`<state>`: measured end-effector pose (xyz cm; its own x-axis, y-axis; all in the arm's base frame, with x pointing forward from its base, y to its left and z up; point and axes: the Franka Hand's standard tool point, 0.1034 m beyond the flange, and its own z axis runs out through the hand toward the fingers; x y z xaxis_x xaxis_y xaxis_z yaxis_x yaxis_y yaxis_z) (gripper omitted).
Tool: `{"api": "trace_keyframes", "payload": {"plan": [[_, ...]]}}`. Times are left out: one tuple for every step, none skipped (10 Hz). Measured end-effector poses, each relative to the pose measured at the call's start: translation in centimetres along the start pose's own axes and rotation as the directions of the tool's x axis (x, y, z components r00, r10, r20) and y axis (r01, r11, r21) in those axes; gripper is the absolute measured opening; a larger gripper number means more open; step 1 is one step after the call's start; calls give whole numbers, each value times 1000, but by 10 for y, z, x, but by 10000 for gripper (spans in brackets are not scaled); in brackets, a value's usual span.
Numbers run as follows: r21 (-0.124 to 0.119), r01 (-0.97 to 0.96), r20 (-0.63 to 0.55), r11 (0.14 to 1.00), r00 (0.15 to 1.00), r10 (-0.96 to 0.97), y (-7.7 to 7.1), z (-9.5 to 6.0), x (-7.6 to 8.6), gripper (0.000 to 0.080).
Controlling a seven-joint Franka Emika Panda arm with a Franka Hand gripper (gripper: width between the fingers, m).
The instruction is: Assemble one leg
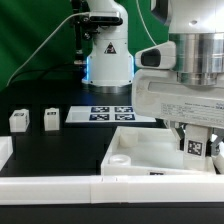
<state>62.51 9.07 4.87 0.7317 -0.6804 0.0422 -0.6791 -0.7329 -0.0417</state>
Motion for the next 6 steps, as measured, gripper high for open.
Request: {"api": "trace_keyframes", "payload": {"plan": [[-12,-57,-11,998,998,57,6,0,4,282],[-19,-73,-15,997,997,73,9,-1,6,282],[-24,-84,-18,996,996,84,11,-1,8,282],[-24,-81,-17,996,997,81,11,0,8,360],[-25,-81,-17,996,997,80,11,0,7,360],[-25,-81,-17,996,997,80,11,0,7,496]]}}
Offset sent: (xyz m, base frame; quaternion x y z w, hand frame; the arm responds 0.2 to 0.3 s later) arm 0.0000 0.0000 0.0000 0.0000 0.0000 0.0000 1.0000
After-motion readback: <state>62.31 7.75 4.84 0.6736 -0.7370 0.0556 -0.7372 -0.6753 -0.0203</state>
